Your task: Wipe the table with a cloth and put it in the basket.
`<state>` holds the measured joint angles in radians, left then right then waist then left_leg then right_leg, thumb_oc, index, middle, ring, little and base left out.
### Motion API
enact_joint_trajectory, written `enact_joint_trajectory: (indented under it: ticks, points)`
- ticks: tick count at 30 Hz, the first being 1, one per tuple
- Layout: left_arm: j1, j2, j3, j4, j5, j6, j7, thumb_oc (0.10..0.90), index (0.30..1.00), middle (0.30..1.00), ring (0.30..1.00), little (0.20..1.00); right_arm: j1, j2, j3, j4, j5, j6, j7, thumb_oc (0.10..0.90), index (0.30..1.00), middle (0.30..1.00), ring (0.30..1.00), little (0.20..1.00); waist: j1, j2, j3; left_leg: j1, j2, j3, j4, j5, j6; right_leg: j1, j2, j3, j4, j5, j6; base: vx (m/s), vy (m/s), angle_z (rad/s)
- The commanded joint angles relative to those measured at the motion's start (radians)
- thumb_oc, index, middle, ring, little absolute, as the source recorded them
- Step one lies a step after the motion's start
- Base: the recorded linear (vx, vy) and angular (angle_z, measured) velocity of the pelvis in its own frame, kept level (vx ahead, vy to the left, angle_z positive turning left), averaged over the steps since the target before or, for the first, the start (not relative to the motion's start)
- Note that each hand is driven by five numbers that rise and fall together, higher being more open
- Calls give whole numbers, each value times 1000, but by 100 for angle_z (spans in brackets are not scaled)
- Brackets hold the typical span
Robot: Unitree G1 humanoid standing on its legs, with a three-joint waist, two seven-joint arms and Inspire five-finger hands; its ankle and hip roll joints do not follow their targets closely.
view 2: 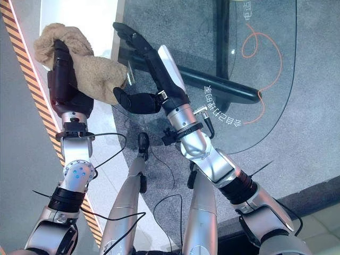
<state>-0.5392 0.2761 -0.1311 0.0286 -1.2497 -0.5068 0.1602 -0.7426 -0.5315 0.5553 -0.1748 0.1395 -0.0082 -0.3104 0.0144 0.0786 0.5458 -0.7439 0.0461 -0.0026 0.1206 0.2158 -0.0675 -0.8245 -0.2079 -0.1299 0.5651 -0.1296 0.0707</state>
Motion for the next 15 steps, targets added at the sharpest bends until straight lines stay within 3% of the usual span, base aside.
enact_joint_trajectory:
  ticks: [1, 7, 15]
  points:
    - [-135, 30, 84, -149, 172, -144, 17, 100, 300, 300, 300, 200, -145, 66, -40, -117, 1, -89, -24, 800, 900, 900, 900, 900, 33, -45, -26, 16, -41, 23, 104, -160, 13, 98, 42, -13, -275, 131, 20, 0, 0, 0]
    - [-186, 45, 104, -102, 320, -198, 130, 100, 300, 300, 300, 200, -154, 68, -52, -67, -17, -90, -102, 800, 900, 900, 900, 900, 25, -42, -26, 14, -39, 26, 111, -162, 8, 92, 42, -6, -266, 127, 18, -3, 11, 0]
    - [-234, 70, 121, -51, 441, -222, 203, 100, 300, 300, 300, 200, -119, 52, -110, 31, -33, -79, -239, 800, 900, 900, 900, 900, 6, -38, -26, 21, -33, 37, 107, -163, 6, 91, 44, 6, -263, 125, 18, -5, 43, -1]
